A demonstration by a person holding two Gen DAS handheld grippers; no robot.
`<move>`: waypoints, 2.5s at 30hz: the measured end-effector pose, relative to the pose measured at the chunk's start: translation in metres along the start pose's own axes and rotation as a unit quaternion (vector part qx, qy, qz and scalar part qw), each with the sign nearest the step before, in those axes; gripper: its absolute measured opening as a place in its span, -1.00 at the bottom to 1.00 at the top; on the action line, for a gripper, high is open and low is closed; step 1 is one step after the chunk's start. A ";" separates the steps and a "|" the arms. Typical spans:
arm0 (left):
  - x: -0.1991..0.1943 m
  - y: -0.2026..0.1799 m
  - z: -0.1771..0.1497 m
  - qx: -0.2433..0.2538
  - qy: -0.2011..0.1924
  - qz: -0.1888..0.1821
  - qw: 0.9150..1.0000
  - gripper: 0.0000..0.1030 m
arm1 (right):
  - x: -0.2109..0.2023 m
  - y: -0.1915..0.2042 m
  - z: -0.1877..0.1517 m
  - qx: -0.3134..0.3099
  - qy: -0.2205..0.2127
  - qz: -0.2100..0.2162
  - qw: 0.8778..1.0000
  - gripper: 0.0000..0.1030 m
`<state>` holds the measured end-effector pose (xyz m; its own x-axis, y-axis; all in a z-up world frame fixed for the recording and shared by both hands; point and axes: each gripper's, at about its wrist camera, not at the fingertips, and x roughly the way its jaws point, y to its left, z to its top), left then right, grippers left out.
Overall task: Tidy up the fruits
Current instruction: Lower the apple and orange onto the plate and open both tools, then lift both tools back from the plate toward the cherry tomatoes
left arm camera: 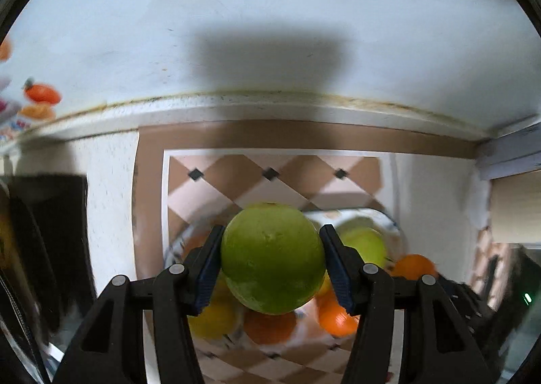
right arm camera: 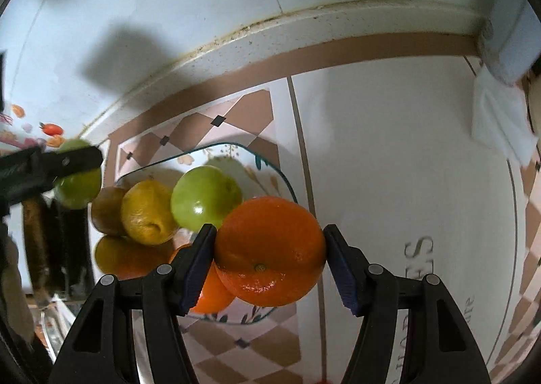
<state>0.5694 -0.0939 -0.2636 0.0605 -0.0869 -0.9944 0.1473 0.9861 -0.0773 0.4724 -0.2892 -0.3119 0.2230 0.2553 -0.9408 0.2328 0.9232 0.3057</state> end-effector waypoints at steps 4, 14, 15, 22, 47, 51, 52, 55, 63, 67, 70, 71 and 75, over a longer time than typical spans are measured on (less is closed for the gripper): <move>0.029 0.001 0.008 0.012 0.044 0.005 0.999 0.05 | 0.003 0.011 -0.001 -0.024 -0.003 -0.017 1.000 0.30; 0.053 -0.004 -0.002 0.041 0.068 0.031 0.996 0.06 | 0.012 0.013 -0.005 -0.021 0.026 0.007 0.999 0.33; 0.053 -0.005 -0.003 0.044 0.069 0.032 0.996 0.06 | 0.011 0.012 -0.005 -0.018 0.028 0.009 0.999 0.34; 0.037 -0.005 -0.008 0.017 0.060 0.015 0.998 0.06 | 0.003 0.014 -0.004 -0.012 0.024 0.020 0.999 0.61; -0.098 0.019 -0.152 -0.035 -0.147 0.049 0.987 0.81 | -0.125 0.049 -0.091 -0.097 -0.093 -0.082 0.987 0.86; -0.116 0.018 -0.179 -0.034 -0.170 0.054 0.983 0.81 | -0.145 0.054 -0.109 -0.099 -0.113 -0.081 0.985 0.86; -0.120 0.019 -0.185 -0.034 -0.174 0.052 0.983 0.81 | -0.151 0.055 -0.113 -0.099 -0.118 -0.080 0.985 0.86; -0.133 0.018 -0.204 -0.033 -0.190 0.053 0.980 0.81 | -0.170 0.059 -0.128 -0.104 -0.133 -0.079 0.982 0.86; -0.171 0.008 -0.252 -0.023 -0.229 0.049 0.972 0.81 | -0.225 0.071 -0.171 -0.116 -0.179 -0.073 0.974 0.86; -0.190 0.001 -0.272 -0.012 -0.250 0.051 0.967 0.81 | -0.250 0.075 -0.190 -0.119 -0.198 -0.068 0.971 0.86; -0.203 -0.001 -0.286 -0.008 -0.260 0.046 0.964 0.81 | -0.266 0.077 -0.203 -0.119 -0.212 -0.065 0.968 0.86; -0.207 -0.001 -0.290 -0.008 -0.264 0.045 0.964 0.81 | -0.271 0.077 -0.209 -0.119 -0.216 -0.063 0.967 0.86; -0.222 -0.005 -0.306 -0.005 -0.279 0.044 0.959 0.81 | -0.285 0.077 -0.224 -0.119 -0.224 -0.057 0.966 0.86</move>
<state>0.2530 -0.0360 -0.0647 0.5925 -0.0622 -0.8032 0.1077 0.9942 0.0025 0.2146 -0.2264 -0.0529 0.6090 0.0465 -0.7918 0.0685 0.9915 0.1110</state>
